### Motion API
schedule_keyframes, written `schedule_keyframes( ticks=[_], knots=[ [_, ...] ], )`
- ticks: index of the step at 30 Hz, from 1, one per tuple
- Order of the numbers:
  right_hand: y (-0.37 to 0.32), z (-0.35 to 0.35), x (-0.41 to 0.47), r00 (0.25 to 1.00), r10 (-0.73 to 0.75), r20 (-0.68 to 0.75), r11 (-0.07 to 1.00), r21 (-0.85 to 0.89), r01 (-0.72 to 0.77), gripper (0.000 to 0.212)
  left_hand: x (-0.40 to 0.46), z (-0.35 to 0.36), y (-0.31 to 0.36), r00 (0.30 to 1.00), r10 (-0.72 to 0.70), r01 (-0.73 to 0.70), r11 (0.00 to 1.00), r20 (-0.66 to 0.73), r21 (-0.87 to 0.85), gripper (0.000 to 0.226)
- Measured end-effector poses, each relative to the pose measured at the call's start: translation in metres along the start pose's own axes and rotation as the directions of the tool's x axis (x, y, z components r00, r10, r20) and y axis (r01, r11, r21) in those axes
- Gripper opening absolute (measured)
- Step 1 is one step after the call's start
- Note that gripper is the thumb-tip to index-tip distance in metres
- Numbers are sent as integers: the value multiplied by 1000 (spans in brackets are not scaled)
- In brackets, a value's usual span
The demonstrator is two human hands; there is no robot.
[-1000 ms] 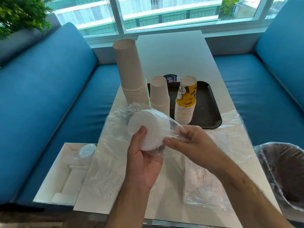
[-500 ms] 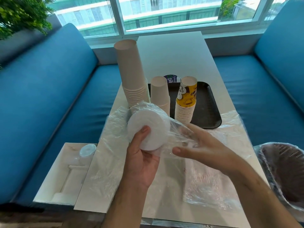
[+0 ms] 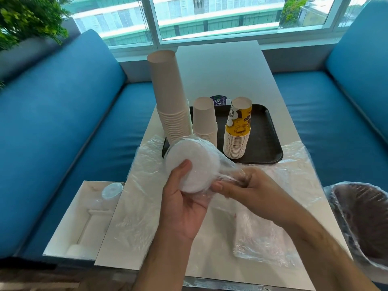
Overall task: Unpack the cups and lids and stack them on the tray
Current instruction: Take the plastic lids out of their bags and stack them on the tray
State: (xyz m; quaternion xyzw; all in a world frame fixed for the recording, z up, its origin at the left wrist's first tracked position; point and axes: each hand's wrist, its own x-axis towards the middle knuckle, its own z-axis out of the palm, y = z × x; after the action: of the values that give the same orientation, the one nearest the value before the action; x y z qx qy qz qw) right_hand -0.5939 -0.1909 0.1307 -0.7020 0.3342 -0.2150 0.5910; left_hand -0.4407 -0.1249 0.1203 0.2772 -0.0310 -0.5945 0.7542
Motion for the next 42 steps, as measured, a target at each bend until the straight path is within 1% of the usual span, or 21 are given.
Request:
schedule_keyframes(
  ticks=[2,5,8,11,13,14,15,16,17,18,19,20,21,23,24,26,29,34,38,40,42],
  knots=[
    [6,-7,-3,1000,12,15,999,-34,-12,28,0,2,2,1000,1,-1,1000,12,-12,99],
    [11,-18,-8,996,31,80,999,-14,-30,26,-1,2,3,999,-30,31,999,28,-10,87],
    [17,-28,-10,993,34,111,999,5,-35,26,-5,7,-1,998,-70,70,997,-4,-22,87],
    [20,-35,-11,986,94,136,996,-10,-94,24,-9,12,-4,995,-80,83,996,-62,41,49],
    [18,-38,-11,975,148,168,988,-65,-139,26,-8,13,-3,994,-52,59,995,-93,80,48],
    [16,-39,-11,974,174,142,980,-123,-157,36,-7,13,-2,995,-28,39,993,-96,111,53],
    [15,-38,-10,983,179,46,965,-202,-167,51,-7,13,-1,995,1,14,989,-99,149,60],
    [14,-36,-10,983,146,-111,943,-286,-172,61,-7,14,-1,994,31,-10,982,-106,186,67],
    [11,-30,-10,961,58,-269,925,-348,-153,65,-7,14,-2,991,60,-33,976,-120,217,71],
    [5,-23,-10,927,-41,-373,911,-394,-118,64,-7,14,-3,987,86,-52,970,-132,238,71],
    [-1,-15,-10,911,-106,-399,900,-427,-82,59,-8,15,-5,984,103,-66,967,-143,247,70],
    [-7,-8,-10,927,-119,-356,893,-446,-56,55,-8,15,-7,983,108,-68,966,-148,249,69],
    [-10,-3,-10,959,-92,-267,899,-436,-35,53,-10,16,-9,983,106,-66,965,-148,252,69],
    [-10,5,-10,993,-47,-109,944,-328,9,46,-11,17,-10,984,106,-67,965,-144,255,70],
    [-9,6,-9,995,-54,-86,962,-272,29,40,-11,17,-9,983,108,-68,965,-147,254,70],
    [-6,7,-7,995,-63,-75,979,-196,47,31,-10,17,-8,983,105,-64,966,-154,252,69],
    [-3,8,-6,994,-97,-52,986,-142,89,20,-9,15,-6,981,98,-54,966,-166,252,78],
    [0,4,-10,993,-115,7,990,-87,115,20,-11,17,-3,983,88,-50,973,-161,226,81],
    [10,-5,-13,997,-69,25,992,-101,71,27,-15,25,1,988,55,-38,992,-144,118,69],
    [14,-8,-13,999,-26,35,992,-126,30,30,-16,26,0,990,58,-38,987,-126,153,70],
    [14,-12,-13,995,37,94,975,-223,-16,32,-18,26,-3,989,95,-64,969,-118,239,70]
  ],
)
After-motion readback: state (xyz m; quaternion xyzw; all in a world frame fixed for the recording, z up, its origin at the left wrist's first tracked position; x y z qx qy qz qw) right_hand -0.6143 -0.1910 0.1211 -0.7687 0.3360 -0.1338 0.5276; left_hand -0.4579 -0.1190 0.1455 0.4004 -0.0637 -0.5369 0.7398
